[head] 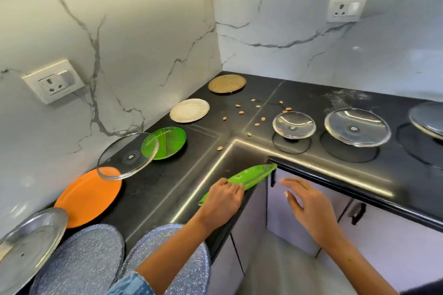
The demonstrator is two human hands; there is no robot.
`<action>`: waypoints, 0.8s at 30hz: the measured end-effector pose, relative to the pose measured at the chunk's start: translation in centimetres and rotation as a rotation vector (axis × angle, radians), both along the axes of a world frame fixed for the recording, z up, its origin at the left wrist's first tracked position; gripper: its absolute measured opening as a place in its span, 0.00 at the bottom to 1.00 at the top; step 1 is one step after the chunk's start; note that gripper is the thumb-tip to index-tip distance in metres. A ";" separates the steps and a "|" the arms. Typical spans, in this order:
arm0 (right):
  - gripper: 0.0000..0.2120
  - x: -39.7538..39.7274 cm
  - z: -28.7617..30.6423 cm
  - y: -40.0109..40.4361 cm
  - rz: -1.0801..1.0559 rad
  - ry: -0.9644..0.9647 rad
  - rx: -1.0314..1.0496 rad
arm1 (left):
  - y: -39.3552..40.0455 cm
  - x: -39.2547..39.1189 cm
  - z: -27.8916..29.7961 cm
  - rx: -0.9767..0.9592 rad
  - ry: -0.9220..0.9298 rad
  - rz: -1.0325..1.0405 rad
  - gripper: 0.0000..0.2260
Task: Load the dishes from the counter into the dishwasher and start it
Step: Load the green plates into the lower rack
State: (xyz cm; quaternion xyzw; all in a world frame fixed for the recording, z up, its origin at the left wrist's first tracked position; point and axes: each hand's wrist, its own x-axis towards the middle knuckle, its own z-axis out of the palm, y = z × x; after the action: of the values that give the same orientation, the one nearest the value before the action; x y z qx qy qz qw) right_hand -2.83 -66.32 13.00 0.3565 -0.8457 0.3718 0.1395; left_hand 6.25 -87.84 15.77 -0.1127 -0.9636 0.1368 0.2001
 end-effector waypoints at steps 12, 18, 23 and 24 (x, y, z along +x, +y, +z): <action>0.16 6.7 -2.1 30.0 -0.466 0.032 0.161 | 27.4 -5.3 -0.6 0.148 0.064 -0.801 0.08; 0.10 16.3 -6.9 43.9 -0.893 -0.166 0.269 | 44.5 -4.0 -7.6 0.212 -0.181 -0.930 0.11; 0.05 22.5 -12.3 51.9 -1.201 -0.307 0.265 | 54.5 -1.7 -14.5 0.206 -0.512 -0.952 0.17; 0.09 23.1 -13.8 53.3 -1.252 -0.356 0.261 | 56.0 -1.6 -16.4 0.173 -0.587 -0.948 0.18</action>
State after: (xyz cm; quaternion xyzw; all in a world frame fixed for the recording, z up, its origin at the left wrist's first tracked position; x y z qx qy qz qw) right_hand 20.28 -13.03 -0.80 -0.2550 -0.9414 0.1684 0.1430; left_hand 4.64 -31.89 -0.63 -0.5498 -0.8305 -0.0849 -0.0282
